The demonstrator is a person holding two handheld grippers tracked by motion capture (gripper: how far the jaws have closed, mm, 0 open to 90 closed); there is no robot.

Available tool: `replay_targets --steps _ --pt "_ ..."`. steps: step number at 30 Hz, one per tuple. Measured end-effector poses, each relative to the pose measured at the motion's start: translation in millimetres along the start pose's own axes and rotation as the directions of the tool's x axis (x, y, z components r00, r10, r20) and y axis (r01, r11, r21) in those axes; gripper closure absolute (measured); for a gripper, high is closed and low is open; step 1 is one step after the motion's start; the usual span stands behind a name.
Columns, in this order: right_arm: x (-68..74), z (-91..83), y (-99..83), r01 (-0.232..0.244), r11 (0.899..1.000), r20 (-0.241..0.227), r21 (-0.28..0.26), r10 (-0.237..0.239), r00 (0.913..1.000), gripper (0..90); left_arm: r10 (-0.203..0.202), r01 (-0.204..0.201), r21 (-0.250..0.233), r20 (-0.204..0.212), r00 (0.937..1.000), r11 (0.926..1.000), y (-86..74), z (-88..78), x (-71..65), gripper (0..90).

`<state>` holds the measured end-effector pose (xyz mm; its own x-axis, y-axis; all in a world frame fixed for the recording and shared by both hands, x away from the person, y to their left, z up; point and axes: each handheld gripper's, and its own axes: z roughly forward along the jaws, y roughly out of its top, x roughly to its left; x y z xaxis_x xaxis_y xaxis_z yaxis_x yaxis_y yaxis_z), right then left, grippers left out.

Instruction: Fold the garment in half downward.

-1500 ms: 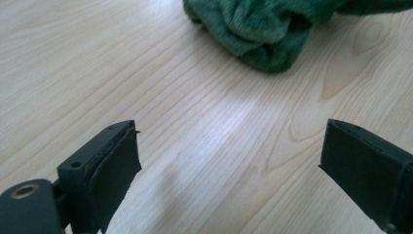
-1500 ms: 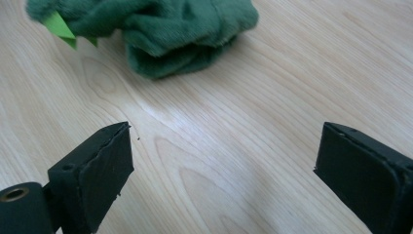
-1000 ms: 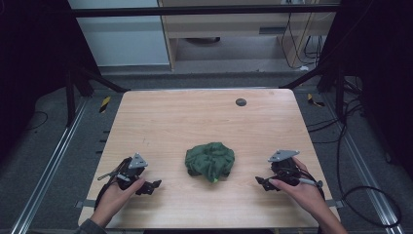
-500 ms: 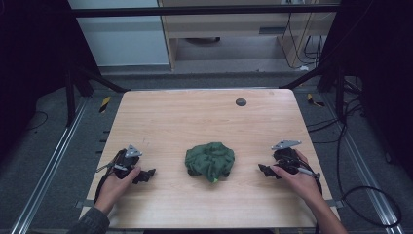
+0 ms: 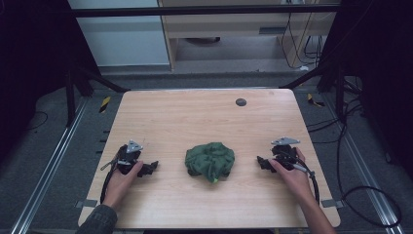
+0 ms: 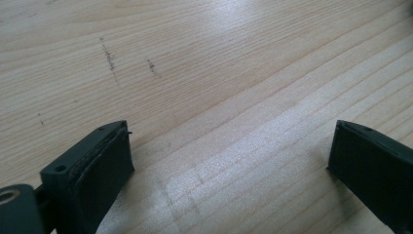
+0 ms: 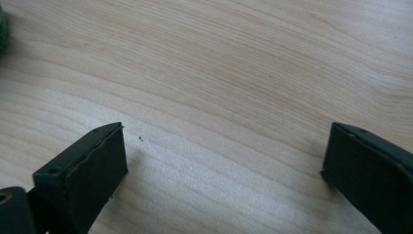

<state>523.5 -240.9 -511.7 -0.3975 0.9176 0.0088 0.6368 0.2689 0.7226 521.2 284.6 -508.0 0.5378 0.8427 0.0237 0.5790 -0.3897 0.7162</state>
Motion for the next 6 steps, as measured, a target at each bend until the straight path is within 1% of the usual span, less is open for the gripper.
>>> replay_targets --steps 1,3,6 --pt "0.7 1.2 0.5 0.003 1.000 0.013 0.000 -0.003 0.9999 0.2 0.000 0.000 0.000 -0.001 1.0000 1.0000 0.0 0.0 0.0 1.3" --pt "2.4 2.0 1.2 -0.008 1.000 0.023 0.002 0.008 0.9997 0.1 -0.006 0.006 0.003 -0.004 1.0000 1.0000 0.1 0.6 0.0 0.5" --pt "3.2 2.2 1.6 -0.017 1.000 0.029 0.002 0.017 0.9994 0.1 -0.009 0.009 0.005 -0.004 1.0000 0.9999 0.3 0.8 0.4 0.0"
